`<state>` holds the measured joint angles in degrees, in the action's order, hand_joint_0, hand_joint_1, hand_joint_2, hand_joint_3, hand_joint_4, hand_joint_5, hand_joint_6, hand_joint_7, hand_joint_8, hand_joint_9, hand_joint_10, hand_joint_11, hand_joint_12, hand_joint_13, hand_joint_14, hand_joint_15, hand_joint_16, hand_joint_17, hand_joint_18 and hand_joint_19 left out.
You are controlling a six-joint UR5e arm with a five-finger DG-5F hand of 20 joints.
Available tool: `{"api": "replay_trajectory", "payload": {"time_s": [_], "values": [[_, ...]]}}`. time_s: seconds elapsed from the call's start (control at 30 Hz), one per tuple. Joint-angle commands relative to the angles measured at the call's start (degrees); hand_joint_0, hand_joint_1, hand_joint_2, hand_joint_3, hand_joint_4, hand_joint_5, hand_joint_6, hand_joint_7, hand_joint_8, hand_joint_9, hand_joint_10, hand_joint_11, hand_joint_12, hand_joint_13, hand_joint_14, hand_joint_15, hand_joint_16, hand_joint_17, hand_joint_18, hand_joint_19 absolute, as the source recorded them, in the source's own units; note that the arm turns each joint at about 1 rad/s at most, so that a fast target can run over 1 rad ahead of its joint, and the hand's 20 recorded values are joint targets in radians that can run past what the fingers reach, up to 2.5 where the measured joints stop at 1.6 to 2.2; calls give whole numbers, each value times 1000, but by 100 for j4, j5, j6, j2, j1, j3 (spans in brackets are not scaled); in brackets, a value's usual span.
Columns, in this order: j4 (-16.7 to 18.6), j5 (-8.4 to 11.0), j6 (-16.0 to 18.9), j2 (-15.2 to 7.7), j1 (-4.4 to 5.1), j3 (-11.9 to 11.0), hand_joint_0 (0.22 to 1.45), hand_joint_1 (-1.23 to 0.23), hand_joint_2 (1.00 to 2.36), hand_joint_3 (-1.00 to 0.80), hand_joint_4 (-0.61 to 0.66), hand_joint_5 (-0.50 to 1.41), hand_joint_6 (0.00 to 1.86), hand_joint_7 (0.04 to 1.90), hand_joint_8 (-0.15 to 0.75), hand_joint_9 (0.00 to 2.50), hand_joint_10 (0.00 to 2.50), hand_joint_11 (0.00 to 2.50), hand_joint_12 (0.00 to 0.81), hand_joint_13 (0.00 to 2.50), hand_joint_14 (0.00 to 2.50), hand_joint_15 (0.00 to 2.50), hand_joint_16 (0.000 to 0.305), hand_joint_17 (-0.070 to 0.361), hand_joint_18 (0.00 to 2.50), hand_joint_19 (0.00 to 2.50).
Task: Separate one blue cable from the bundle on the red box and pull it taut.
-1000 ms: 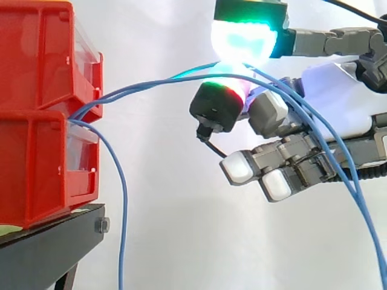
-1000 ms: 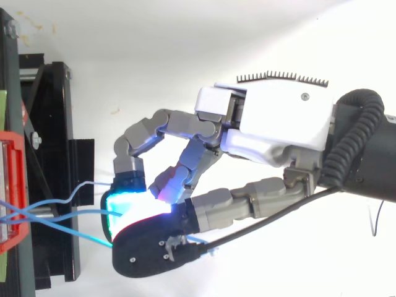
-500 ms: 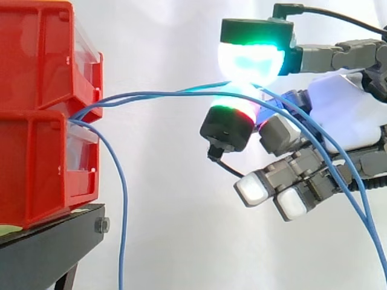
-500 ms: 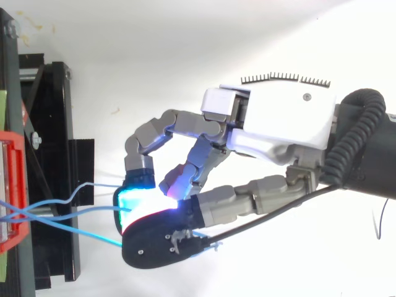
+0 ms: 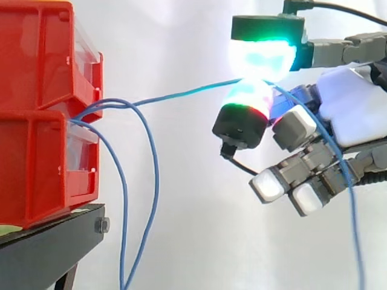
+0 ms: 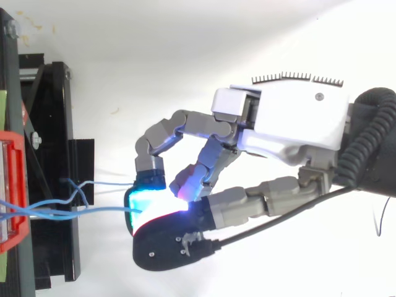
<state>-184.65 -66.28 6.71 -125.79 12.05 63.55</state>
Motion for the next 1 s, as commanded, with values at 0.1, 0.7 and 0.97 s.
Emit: {"api": "replay_trajectory", "payload": {"time_s": [0.1, 0.7, 0.97], "values": [[-177, 1, -100, 142, 17, 0, 615, -838, 1008, 73, -76, -106, 909, 1238, 393, 1227, 13, 655, 442, 899, 10, 378, 58, 130, 937, 358], [1194, 18, -231, 195, 52, 791, 615, -838, 1008, 70, -77, -107, 911, 1226, 393, 1217, 15, 655, 441, 893, 10, 382, 58, 131, 926, 361], [1563, 9, -231, 186, 70, 870, 616, -838, 1008, 66, -77, -107, 911, 1226, 390, 1211, 16, 653, 440, 886, 10, 379, 58, 131, 920, 353]]}}
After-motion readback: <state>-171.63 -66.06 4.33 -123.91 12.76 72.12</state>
